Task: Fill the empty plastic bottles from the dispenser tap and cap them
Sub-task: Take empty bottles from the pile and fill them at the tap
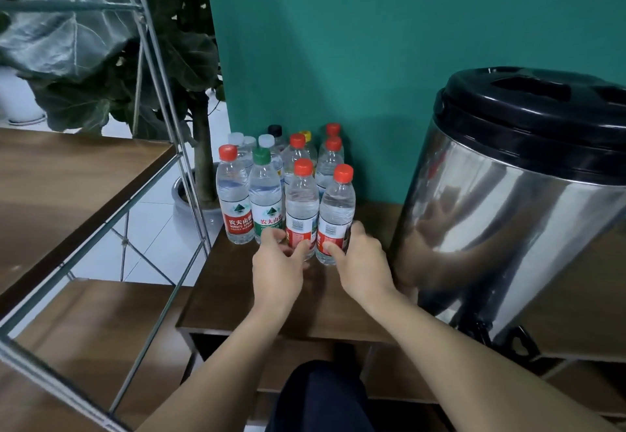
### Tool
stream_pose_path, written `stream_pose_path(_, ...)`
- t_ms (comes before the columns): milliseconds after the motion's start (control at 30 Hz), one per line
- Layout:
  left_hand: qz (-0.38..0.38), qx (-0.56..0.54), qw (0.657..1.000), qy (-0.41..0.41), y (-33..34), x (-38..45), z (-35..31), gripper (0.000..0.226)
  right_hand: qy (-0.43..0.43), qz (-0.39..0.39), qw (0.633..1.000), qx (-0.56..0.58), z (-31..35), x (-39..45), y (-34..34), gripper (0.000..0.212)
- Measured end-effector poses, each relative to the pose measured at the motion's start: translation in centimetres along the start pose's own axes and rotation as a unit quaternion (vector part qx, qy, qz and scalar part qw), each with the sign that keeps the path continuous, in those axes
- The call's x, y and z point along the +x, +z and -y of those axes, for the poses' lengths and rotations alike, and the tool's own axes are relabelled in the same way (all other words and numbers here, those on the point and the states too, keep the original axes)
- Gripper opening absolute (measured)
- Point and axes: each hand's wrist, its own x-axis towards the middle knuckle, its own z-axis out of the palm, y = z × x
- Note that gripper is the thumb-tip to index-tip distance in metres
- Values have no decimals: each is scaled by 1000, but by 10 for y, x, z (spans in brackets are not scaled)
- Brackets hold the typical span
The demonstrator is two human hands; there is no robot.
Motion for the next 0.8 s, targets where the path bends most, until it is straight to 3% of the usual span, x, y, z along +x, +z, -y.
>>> stream_pose_path(200,-14,-34,999,-6,11,13,-1,21,18,8,1000,15,9,21,8,44)
stream_pose_path(433,24,-36,999,2,11,21,0,17,45,8,999,17,21,34,14,48)
stream_pose_path(567,49,16,998,22,4,12,-6,15,91,64,989,102,17,36,6,44)
stream_pose_path(667,60,53,994,68,-3,-5,-10,11,116,67,978,162,12,23,-7,56)
stream_pose_path(800,47,56,989,128,-10,-39,-24,14,51,38,979,192,15,-13,-42,31)
